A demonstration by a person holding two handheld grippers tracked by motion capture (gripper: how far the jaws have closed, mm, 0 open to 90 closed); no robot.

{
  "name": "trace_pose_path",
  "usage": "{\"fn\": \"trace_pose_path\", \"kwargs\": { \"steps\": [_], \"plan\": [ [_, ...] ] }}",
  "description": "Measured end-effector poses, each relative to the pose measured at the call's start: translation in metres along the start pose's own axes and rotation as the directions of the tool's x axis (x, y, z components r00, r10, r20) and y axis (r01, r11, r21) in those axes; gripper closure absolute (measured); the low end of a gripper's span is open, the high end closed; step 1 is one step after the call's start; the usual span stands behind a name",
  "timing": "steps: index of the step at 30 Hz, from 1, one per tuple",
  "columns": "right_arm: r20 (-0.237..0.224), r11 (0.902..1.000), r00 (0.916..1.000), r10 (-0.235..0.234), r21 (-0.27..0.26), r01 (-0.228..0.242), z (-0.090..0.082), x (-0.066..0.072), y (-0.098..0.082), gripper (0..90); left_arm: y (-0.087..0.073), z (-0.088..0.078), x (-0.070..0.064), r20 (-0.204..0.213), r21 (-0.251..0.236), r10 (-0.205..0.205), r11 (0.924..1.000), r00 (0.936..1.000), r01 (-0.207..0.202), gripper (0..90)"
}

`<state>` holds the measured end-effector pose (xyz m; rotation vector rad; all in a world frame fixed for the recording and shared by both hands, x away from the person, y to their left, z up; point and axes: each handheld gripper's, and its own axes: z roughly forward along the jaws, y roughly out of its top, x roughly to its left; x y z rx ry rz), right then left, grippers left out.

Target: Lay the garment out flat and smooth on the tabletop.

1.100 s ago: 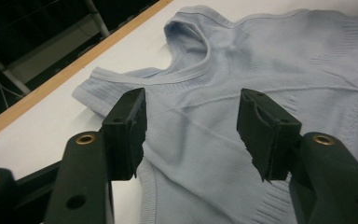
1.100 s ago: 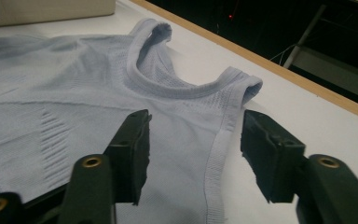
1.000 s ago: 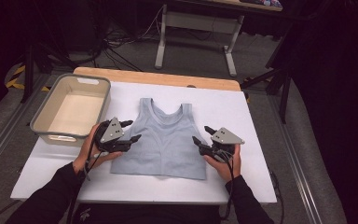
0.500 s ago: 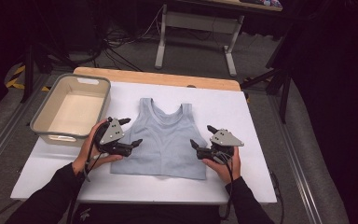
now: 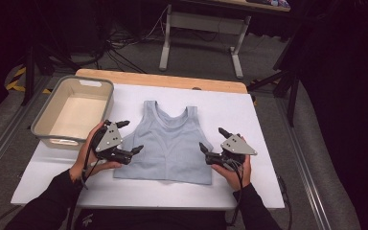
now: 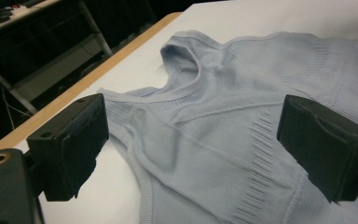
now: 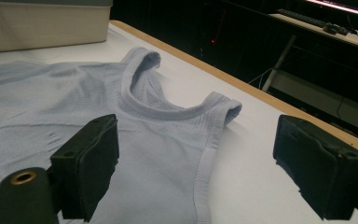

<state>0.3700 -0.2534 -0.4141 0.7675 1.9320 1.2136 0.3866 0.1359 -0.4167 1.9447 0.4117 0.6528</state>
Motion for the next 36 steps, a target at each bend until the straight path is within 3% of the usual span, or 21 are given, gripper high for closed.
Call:
{"fn": "trace_pose_path", "kwargs": {
  "steps": [5, 17, 27, 29, 36],
  "plan": [
    [0.014, 0.9996, 0.9997, -0.022, 0.020, 0.022, -0.003, -0.001, -0.005, 14.8, -0.001, -0.005, 0.000, 0.006, -0.007, -0.010, 0.9999, 0.9999, 0.010, 9.7],
    [0.016, 0.9996, 0.9998, -0.009, 0.028, 0.009, -0.010, -0.001, -0.012, 14.2, -0.011, -0.017, -0.005, 0.016, -0.015, -0.026, 0.9995, 0.9995, 0.027, 8.5],
    [0.009, 0.9998, 1.0000, -0.001, 0.018, 0.001, -0.020, 0.003, -0.019, 13.7, -0.024, -0.025, -0.009, 0.024, -0.029, -0.078, 0.9965, 0.9967, 0.079, 7.5],
    [0.012, 0.9999, 0.9999, -0.004, 0.017, 0.004, -0.023, 0.003, -0.021, 13.2, -0.026, -0.025, -0.012, 0.020, -0.013, -0.061, 0.9980, 0.9979, 0.061, 7.2],
    [0.015, 0.9999, 0.9999, 0.008, 0.007, -0.008, -0.028, 0.002, -0.026, 13.3, -0.034, -0.030, -0.013, 0.017, -0.006, -0.093, 0.9956, 0.9955, 0.093, 7.2]
  ]
}}
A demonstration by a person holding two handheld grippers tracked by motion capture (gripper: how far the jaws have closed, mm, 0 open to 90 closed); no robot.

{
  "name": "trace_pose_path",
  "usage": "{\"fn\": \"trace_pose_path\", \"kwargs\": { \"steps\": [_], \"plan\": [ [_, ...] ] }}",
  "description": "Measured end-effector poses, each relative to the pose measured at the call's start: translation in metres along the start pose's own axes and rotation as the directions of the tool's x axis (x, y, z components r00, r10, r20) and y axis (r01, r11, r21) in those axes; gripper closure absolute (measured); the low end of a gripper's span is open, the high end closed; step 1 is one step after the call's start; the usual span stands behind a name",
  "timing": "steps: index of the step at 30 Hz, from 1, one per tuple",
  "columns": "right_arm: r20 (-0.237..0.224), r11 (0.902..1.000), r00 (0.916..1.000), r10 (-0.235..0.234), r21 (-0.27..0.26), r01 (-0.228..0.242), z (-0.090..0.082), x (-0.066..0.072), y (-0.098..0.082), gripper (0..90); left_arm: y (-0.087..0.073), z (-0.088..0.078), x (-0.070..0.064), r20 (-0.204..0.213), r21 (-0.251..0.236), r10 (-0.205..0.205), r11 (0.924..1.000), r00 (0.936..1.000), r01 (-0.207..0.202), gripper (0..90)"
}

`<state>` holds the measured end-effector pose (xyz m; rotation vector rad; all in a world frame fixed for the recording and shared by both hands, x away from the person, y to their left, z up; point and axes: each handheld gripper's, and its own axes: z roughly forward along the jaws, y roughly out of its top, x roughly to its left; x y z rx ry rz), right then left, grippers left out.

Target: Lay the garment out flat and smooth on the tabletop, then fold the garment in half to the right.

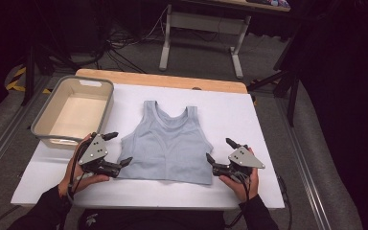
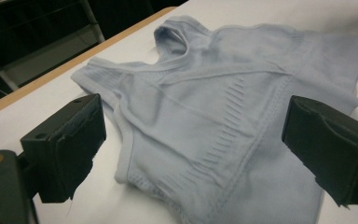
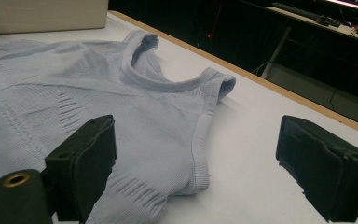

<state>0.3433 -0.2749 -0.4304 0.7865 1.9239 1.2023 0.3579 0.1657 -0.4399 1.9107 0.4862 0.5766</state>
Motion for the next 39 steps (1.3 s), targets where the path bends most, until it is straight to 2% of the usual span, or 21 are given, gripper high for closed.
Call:
{"fn": "trace_pose_path", "kwargs": {
  "steps": [6, 8, 11, 13, 20, 29, 36, 39],
  "plan": [
    [0.000, 1.0000, 1.0000, 0.001, 0.003, -0.001, 0.000, 0.001, -0.005, 13.2, -0.008, -0.003, 0.001, -0.004, 0.017, -0.017, 0.9997, 0.9998, 0.017, 6.7],
    [0.000, 1.0000, 1.0000, 0.002, 0.009, -0.002, 0.000, 0.002, -0.006, 13.3, -0.009, -0.004, 0.000, -0.009, 0.029, -0.012, 0.9995, 0.9999, 0.012, 6.7],
    [-0.005, 0.9998, 0.9999, -0.009, 0.019, 0.009, 0.002, 0.002, -0.007, 13.2, -0.011, -0.008, 0.000, -0.038, 0.027, -0.007, 0.9996, 0.9993, 0.008, 7.0],
    [-0.011, 0.9997, 0.9998, -0.017, 0.020, 0.017, 0.004, 0.003, -0.007, 13.2, -0.012, -0.011, 0.001, -0.038, 0.018, -0.027, 0.9994, 0.9989, 0.028, 7.0],
    [-0.024, 0.9993, 0.9991, -0.035, 0.014, 0.036, 0.010, 0.005, -0.003, 13.2, -0.015, -0.013, 0.000, -0.043, 0.039, -0.025, 0.9989, 0.9988, 0.026, 6.6],
    [-0.033, 0.9995, 0.9990, -0.031, 0.000, 0.031, 0.016, 0.004, 0.000, 13.1, -0.019, -0.019, 0.000, -0.057, 0.047, -0.035, 0.9982, 0.9978, 0.037, 6.0],
    [-0.011, 0.9999, 0.9999, -0.001, -0.014, 0.001, 0.016, 0.001, 0.002, 12.9, -0.018, -0.023, -0.001, -0.073, 0.050, -0.021, 0.9984, 0.9971, 0.025, 6.7],
    [-0.011, 0.9999, 0.9999, -0.004, -0.009, 0.004, 0.016, -0.001, 0.002, 12.9, -0.018, -0.023, -0.001, -0.077, 0.054, -0.002, 0.9985, 0.9970, 0.006, 7.0]
  ]
}}
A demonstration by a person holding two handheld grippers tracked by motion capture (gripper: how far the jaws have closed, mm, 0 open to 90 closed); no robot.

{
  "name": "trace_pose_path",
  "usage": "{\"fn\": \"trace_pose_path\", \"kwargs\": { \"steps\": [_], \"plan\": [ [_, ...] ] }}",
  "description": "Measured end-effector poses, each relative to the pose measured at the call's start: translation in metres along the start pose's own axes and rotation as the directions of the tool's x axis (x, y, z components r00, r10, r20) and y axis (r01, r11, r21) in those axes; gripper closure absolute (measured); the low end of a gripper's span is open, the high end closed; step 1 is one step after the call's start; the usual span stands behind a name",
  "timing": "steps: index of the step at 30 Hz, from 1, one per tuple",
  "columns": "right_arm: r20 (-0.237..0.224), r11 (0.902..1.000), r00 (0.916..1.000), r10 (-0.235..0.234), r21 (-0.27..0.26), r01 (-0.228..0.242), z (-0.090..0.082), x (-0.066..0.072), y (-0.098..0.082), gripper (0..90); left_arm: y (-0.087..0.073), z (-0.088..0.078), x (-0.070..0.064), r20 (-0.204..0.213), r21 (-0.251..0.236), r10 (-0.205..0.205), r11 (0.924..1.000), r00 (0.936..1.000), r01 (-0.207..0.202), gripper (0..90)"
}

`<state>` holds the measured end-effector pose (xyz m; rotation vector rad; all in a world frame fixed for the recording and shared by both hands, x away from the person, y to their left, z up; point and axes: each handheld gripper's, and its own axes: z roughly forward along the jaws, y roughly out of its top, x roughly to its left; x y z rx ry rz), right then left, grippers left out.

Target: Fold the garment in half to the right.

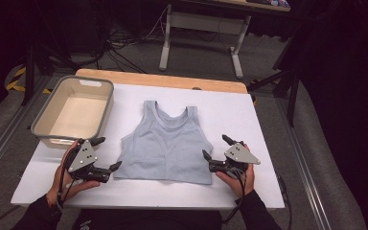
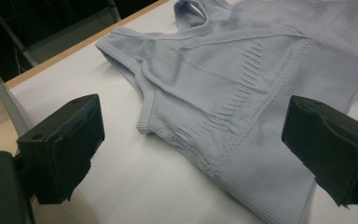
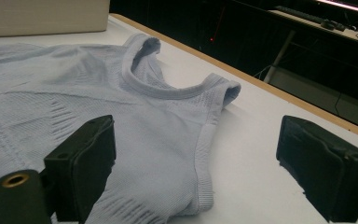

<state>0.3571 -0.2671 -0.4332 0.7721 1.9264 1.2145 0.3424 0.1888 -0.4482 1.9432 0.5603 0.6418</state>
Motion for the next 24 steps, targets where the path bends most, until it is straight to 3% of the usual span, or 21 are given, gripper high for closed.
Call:
{"fn": "trace_pose_path", "kwargs": {
  "steps": [8, 11, 13, 21, 24],
  "plan": [
    [0.020, 0.9998, 0.9996, 0.019, 0.002, -0.019, 0.002, 0.001, 0.002, 14.6, 0.002, -0.005, -0.004, -0.015, -0.018, -0.009, 0.9998, 0.9998, 0.009, 9.0],
    [0.016, 0.9997, 0.9996, 0.025, 0.005, -0.025, 0.003, 0.003, 0.006, 19.9, 0.000, -0.008, -0.005, -0.007, -0.009, -0.010, 0.9999, 0.9999, 0.010, 9.0],
    [-0.006, 0.9995, 0.9995, 0.030, 0.009, -0.030, 0.004, 0.004, 0.010, 24.6, -0.002, -0.008, -0.005, -0.004, 0.002, -0.018, 0.9998, 0.9998, 0.018, 9.1],
    [-0.080, 0.9996, 0.9965, 0.025, 0.012, -0.024, 0.015, 0.009, 0.025, 29.4, -0.005, -0.004, -0.005, 0.017, 0.033, -0.017, 0.9993, 0.9997, 0.016, 10.7],
    [-0.085, 0.9995, 0.9959, 0.032, 0.010, -0.032, 0.016, 0.009, 0.027, 28.4, -0.005, -0.003, -0.006, 0.029, 0.037, -0.026, 0.9990, 0.9993, 0.024, 9.8]
  ]
}}
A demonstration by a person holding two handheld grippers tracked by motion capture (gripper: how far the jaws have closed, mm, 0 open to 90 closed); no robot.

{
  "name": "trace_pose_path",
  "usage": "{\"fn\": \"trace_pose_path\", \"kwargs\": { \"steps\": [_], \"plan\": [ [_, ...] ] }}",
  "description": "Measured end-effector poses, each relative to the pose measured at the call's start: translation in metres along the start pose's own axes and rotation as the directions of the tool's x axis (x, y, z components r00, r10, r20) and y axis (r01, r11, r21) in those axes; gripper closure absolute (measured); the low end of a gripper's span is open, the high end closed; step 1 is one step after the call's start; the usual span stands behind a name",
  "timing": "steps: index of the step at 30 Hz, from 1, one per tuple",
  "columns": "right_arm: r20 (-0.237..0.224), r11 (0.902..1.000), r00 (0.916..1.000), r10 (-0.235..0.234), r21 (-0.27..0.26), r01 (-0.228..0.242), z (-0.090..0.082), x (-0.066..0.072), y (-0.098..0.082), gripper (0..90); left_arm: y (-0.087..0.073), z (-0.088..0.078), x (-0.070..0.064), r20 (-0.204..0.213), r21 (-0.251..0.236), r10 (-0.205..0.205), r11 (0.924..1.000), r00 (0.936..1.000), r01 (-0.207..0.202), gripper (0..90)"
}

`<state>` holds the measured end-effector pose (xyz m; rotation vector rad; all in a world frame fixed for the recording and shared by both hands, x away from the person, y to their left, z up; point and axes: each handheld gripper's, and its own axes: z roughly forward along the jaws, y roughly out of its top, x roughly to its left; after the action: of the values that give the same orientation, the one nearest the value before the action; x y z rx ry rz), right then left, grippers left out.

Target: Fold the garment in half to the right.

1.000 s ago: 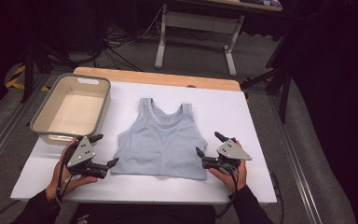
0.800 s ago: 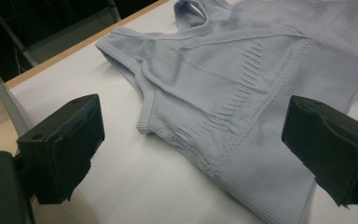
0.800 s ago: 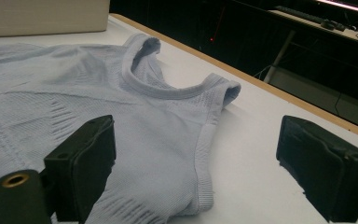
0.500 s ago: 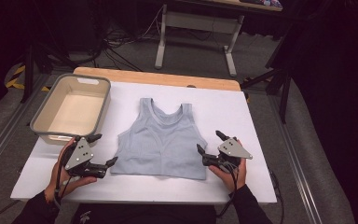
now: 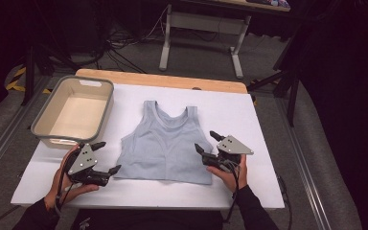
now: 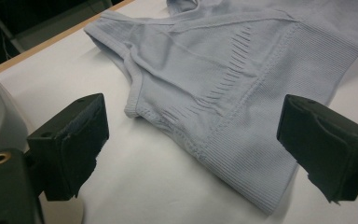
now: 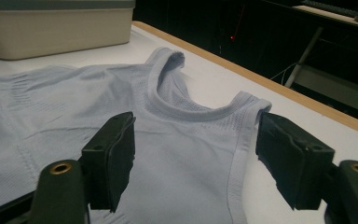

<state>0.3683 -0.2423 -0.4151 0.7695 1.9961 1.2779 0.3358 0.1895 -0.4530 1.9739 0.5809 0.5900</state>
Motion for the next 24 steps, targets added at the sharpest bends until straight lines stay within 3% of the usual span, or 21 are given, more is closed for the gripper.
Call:
{"fn": "trace_pose_path", "kwargs": {
  "steps": [4, 9, 13, 19, 24],
  "plan": [
    [-0.002, 0.9999, 0.9999, -0.016, -0.001, 0.016, 0.001, 0.001, 0.003, 25.1, 0.001, 0.001, -0.003, 0.013, 0.008, 0.005, 1.0000, 0.9999, -0.006, 9.0],
    [-0.019, 0.9997, 0.9996, -0.022, -0.014, 0.022, 0.004, 0.001, 0.007, 27.3, 0.001, 0.003, -0.003, 0.034, 0.021, -0.008, 0.9998, 0.9994, 0.007, 9.2],
    [-0.034, 0.9996, 0.9990, -0.028, -0.009, 0.028, 0.009, 0.001, 0.012, 28.5, 0.001, 0.007, -0.005, 0.048, 0.046, -0.010, 0.9989, 0.9988, 0.008, 9.5],
    [-0.066, 0.9992, 0.9974, -0.030, 0.024, 0.031, 0.021, 0.003, 0.020, 29.0, 0.000, 0.015, -0.007, 0.101, 0.106, -0.030, 0.9942, 0.9945, 0.019, 6.9],
    [-0.076, 0.9994, 0.9968, -0.025, 0.023, 0.027, 0.029, 0.007, 0.029, 29.0, 0.001, 0.018, -0.009, 0.124, 0.122, -0.025, 0.9925, 0.9919, 0.010, 7.2]
  ]
}}
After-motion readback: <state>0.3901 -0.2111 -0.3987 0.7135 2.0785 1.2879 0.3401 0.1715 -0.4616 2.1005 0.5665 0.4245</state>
